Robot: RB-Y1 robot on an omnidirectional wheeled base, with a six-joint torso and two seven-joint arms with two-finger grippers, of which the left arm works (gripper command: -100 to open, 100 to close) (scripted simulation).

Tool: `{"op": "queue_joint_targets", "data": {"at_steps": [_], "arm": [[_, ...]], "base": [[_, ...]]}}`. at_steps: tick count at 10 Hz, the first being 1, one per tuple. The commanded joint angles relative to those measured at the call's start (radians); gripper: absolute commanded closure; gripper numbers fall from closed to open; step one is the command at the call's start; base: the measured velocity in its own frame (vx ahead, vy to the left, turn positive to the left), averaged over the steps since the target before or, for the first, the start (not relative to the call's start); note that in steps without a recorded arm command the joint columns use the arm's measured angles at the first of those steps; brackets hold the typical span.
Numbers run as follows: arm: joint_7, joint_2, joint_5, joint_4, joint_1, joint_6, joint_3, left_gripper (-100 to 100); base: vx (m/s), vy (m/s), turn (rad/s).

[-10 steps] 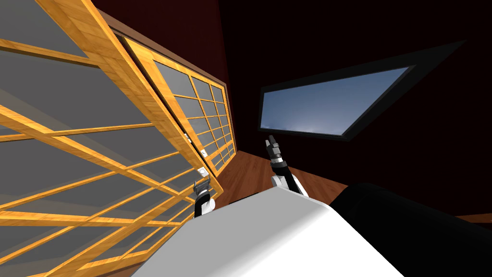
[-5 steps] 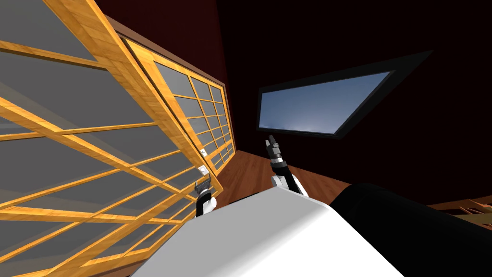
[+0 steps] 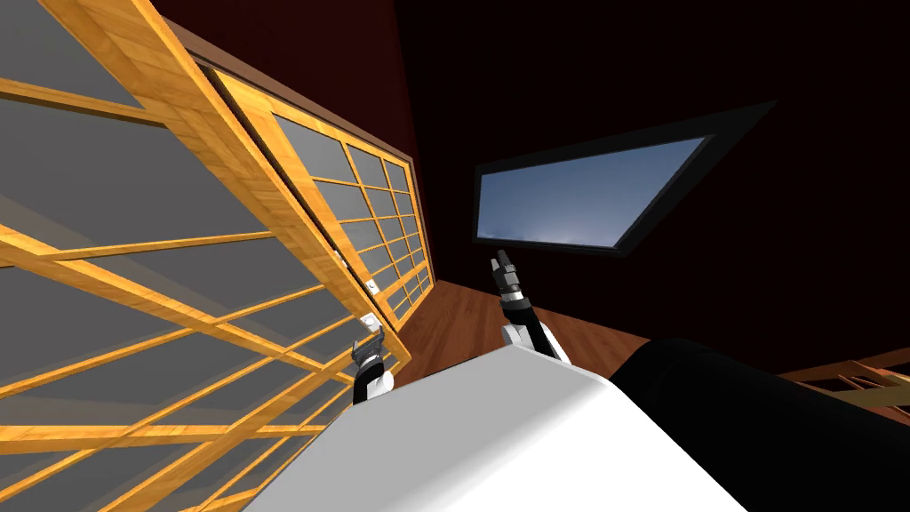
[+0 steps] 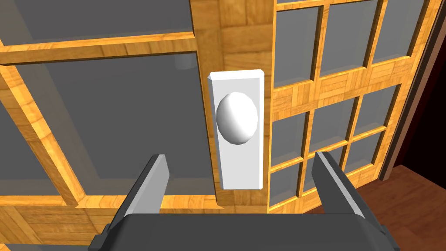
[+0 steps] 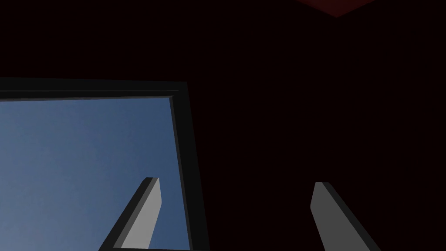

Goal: Pull the door open

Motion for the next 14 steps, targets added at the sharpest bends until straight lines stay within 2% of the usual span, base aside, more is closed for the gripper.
{"op": "queue_joint_targets", "data": {"at_steps": [1,2,3,4,6,7,8,13,14], "arm": [[0.020,0.013,0.000,0.032,-0.013,-0.009,-0.001,-100],[0.020,0.013,0.000,0.032,-0.013,-0.009,-0.001,-100],[0.054,0.044,0.003,0.037,0.002,-0.011,-0.001,-100],[0.065,0.054,0.003,0.038,0.007,-0.012,-0.001,-100],[0.107,0.092,0.006,0.045,0.026,-0.014,-0.001,-100],[0.098,0.083,0.004,0.056,0.016,-0.020,-0.003,-100],[0.098,0.083,0.004,0.056,0.016,-0.020,-0.003,100],[0.098,0.083,0.004,0.056,0.016,-0.020,-0.003,100],[0.117,0.090,-0.006,0.052,0.020,-0.016,-0.022,100]], "base": [[0.142,0.015,-0.013],[0.062,0.006,0.001],[0.113,-0.010,-0.081],[0.175,0.003,-0.067],[0.166,0.018,-0.055],[0.080,0.017,-0.009],[-0.013,-0.003,0.008],[-0.015,-0.002,0.000],[-0.140,0.008,-0.091]]}}
